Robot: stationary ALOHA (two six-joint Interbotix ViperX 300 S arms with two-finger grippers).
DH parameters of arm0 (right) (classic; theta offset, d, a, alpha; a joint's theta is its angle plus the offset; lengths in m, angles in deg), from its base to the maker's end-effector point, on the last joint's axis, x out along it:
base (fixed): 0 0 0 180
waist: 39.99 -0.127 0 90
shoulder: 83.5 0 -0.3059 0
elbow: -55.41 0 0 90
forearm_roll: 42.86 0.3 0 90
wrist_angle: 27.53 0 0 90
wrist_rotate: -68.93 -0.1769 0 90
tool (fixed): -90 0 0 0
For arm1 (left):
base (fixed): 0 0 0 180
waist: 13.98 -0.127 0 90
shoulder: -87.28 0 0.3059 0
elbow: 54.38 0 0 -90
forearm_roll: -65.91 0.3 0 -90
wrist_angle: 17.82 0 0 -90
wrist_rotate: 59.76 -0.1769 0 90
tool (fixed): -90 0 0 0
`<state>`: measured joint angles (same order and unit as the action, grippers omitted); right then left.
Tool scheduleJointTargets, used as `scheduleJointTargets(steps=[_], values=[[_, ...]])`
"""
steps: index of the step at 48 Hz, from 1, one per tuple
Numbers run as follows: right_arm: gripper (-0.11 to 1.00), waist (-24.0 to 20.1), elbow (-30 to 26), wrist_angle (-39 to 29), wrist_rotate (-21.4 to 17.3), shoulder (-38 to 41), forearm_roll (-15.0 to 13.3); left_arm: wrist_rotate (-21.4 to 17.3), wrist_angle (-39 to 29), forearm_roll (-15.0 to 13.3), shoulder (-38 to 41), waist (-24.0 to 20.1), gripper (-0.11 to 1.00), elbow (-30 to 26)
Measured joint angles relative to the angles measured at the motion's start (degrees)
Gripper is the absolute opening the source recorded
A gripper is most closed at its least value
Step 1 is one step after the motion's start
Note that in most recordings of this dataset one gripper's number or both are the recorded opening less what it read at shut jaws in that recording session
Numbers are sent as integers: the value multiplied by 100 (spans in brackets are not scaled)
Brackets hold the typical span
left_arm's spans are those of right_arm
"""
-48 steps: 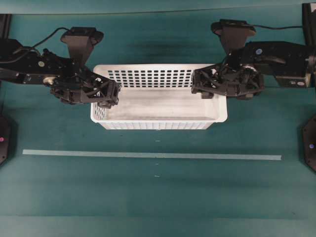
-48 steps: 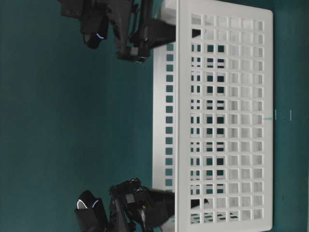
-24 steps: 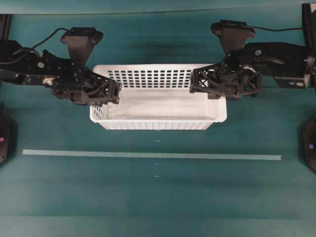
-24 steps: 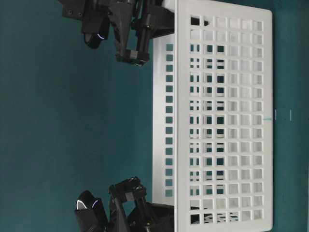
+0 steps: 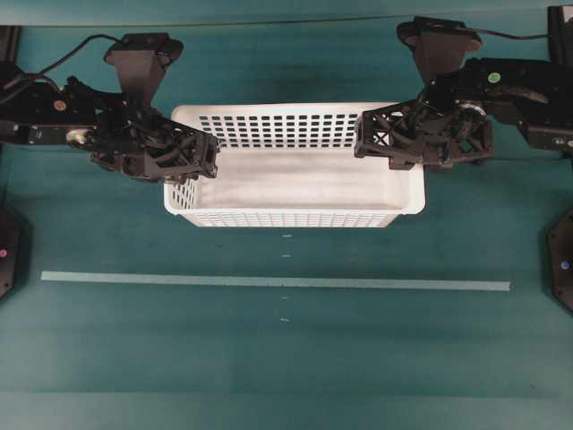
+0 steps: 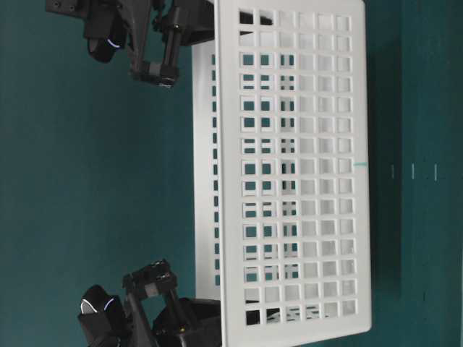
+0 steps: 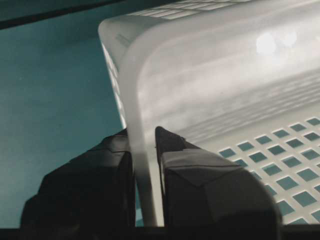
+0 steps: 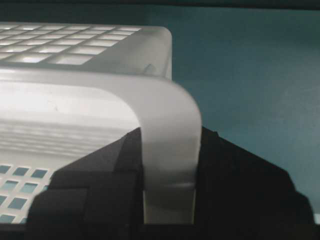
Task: Lift the white basket with both hands.
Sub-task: 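Lift the basket with both grippers and pull it toward the front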
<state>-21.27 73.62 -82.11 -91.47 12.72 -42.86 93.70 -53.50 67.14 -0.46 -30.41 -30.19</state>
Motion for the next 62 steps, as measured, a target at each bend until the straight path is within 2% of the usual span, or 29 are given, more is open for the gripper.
scheduleJointTargets(steps=[10,16,26,44,55,62], values=[[17,-79,9,18,-9,-9,9,18,-149,0,-97,53,6,-53],[17,-290,18,0,-185,-9,9,70,-246,0,-114,229,6,-62],[17,-817,105,-35,-659,-62,9,729,-290,0,-176,782,6,35],[17,-1687,202,79,-1591,-70,-18,1327,-290,9,-299,1591,6,193],[17,-2021,290,299,-2092,9,-132,1371,-299,9,-255,1784,6,237],[17,-2145,378,404,-2232,70,-220,1397,-185,9,-26,1881,6,246]])
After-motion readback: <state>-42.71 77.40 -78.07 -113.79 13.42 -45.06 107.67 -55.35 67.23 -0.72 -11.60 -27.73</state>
